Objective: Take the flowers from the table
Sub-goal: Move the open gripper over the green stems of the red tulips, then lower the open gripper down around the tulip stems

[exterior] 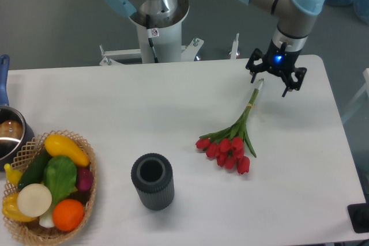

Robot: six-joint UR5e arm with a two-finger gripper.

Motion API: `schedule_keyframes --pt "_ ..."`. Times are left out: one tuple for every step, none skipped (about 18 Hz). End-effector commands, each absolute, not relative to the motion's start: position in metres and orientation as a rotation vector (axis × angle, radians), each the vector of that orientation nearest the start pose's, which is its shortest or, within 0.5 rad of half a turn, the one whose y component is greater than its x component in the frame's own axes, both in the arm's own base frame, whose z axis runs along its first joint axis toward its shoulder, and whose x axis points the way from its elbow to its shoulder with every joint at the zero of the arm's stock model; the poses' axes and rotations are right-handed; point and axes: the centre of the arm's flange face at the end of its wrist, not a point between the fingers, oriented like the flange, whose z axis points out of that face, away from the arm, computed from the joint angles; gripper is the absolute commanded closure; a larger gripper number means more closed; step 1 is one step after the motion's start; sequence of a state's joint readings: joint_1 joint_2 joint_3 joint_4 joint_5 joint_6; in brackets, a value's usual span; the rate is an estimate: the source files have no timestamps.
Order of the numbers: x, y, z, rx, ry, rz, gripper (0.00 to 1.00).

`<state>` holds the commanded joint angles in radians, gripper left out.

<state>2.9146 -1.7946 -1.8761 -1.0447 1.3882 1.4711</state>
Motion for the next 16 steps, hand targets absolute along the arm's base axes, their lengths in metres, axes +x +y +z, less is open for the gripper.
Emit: schedule_keyframes --pt "-0.485 0.269 0.273 -2.957 0.191 -0.069 0.00" --pt "-0.484 0.274 0.267 -2.960 0.201 -0.088 0.00" --pt "-0.482 0.278 0.260 -2.963 0.211 -0.107 0.00" --pt "-0.481 0.281 0.255 -2.964 0.216 -0.124 0.00" --pt "-0.480 0.284 0.251 -2.965 0.220 -0.134 0.00" --pt "-0.480 0.285 0.248 -2.965 0.226 -0.143 0.00" --pt "-0.479 0.286 0.247 -2.965 0.226 -0.146 0.00" --pt "-0.478 0.290 0.246 -2.965 0.233 -0.145 0.00" --pt "-0.477 0.296 0.241 -2.966 0.246 -0.158 0.00" --pt "-0.477 0.298 0.238 -2.966 0.248 -0.163 0.00" --pt "-0.477 0.299 0.236 -2.966 0.252 -0.167 0.00" --pt "-0.477 0.299 0.233 -2.967 0.253 -0.176 0.00" --pt "-0.477 0.299 0.230 -2.966 0.250 -0.186 0.00" --pt "-0.477 0.300 0.228 -2.967 0.247 -0.193 0.00" --pt "-0.477 0.300 0.224 -2.968 0.249 -0.202 0.00" --pt "-0.477 0.301 0.220 -2.969 0.252 -0.213 0.00"
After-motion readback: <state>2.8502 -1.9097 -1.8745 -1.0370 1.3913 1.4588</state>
